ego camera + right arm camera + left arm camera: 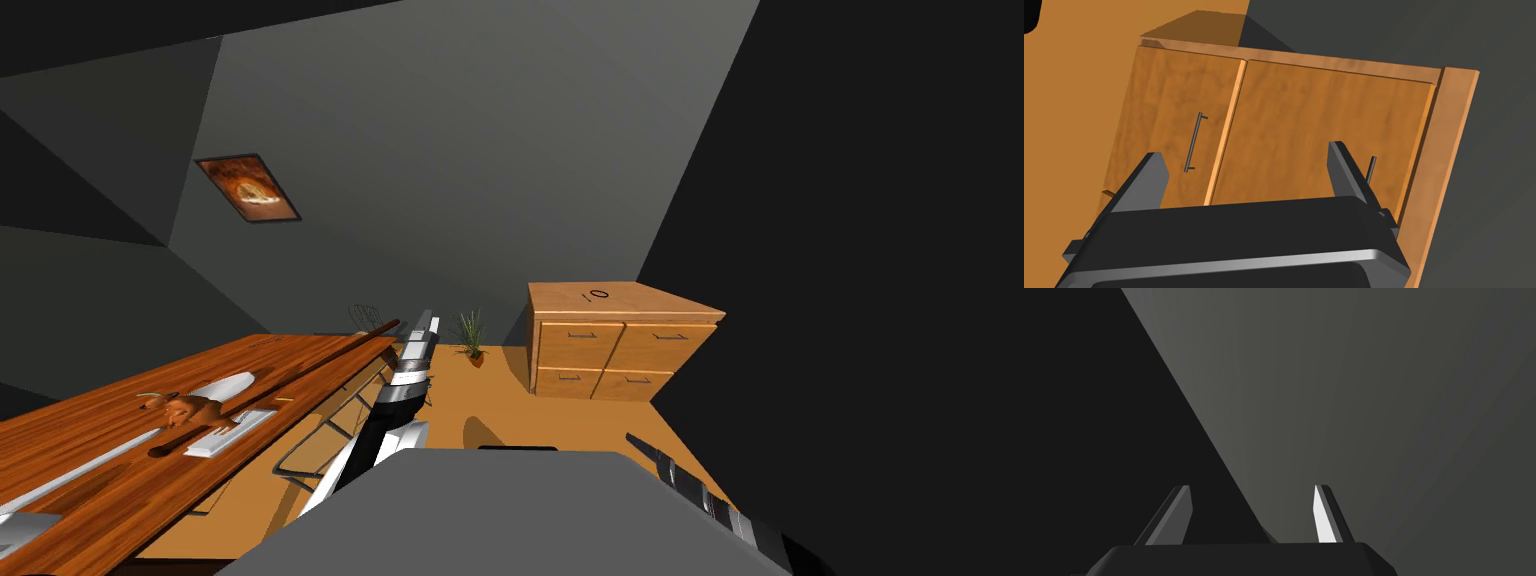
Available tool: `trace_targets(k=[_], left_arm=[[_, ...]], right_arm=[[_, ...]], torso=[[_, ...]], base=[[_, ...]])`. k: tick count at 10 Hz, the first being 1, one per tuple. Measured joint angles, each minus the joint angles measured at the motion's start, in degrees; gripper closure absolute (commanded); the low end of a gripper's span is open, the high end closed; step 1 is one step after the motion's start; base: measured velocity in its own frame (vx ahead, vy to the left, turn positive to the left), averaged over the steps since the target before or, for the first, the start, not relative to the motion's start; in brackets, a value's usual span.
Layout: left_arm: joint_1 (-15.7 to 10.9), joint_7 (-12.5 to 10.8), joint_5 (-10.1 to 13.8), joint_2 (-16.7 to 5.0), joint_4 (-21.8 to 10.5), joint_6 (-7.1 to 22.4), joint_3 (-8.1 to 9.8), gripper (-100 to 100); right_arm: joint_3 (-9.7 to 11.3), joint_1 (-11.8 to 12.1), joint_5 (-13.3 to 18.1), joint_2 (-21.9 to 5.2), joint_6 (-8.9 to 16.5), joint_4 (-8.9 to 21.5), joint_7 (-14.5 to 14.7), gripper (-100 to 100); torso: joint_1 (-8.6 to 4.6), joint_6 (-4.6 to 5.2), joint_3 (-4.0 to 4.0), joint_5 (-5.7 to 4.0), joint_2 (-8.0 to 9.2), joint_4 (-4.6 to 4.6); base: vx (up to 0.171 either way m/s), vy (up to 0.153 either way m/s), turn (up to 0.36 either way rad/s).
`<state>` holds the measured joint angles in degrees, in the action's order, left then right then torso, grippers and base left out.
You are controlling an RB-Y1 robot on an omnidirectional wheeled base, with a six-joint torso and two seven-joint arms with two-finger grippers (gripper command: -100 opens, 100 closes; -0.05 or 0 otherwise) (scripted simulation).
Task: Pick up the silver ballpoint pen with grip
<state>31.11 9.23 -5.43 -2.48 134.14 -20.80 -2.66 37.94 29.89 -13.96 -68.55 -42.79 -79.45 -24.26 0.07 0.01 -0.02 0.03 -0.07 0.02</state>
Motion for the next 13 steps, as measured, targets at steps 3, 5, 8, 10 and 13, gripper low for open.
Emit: trace_targets(k=[3, 5, 8, 10, 13], left_arm=[[0.0, 0.0, 0.0, 0.0, 0.0, 0.0, 0.0, 0], [0.0, 0.0, 0.0, 0.0, 0.0, 0.0, 0.0, 0], [0.01, 0.0, 0.0, 0.0, 0.0, 0.0, 0.0, 0], [0.01, 0.0, 0.0, 0.0, 0.0, 0.0, 0.0, 0], [0.01, 0.0, 0.0, 0.0, 0.0, 0.0, 0.0, 0]], right_arm=[[1.31, -0.09, -0.31, -4.06, -0.54, 3.87, -0.54, -100], [2.17, -0.5, -0.48, -6.49, -0.9, 6.28, -1.17, -100], [3.37, -0.32, -1.18, -12.95, -2.47, 11.34, -2.53, -100], [4.94, -1.14, -0.64, -15.45, -3.76, 17.04, -2.73, -100], [5.69, -1.36, -0.89, -19.34, -3.05, 19.78, -3.04, -100]], torso=[[-0.01, 0.02, -0.02, -0.01, -0.03, -0.01], [0.03, -0.04, -0.03, 0.0, -0.06, -0.01], [0.03, 0.02, -0.08, 0.0, -0.13, -0.03], [0.0, 0.01, -0.11, 0.0, -0.18, -0.04], [-0.04, 0.02, -0.11, -0.03, -0.19, -0.04]], base=[[0.016, 0.029, 0.081], [0.033, 0.044, 0.136], [0.051, 0.041, 0.143], [0.043, 0.019, 0.05], [0.068, 0.025, 0.171]])
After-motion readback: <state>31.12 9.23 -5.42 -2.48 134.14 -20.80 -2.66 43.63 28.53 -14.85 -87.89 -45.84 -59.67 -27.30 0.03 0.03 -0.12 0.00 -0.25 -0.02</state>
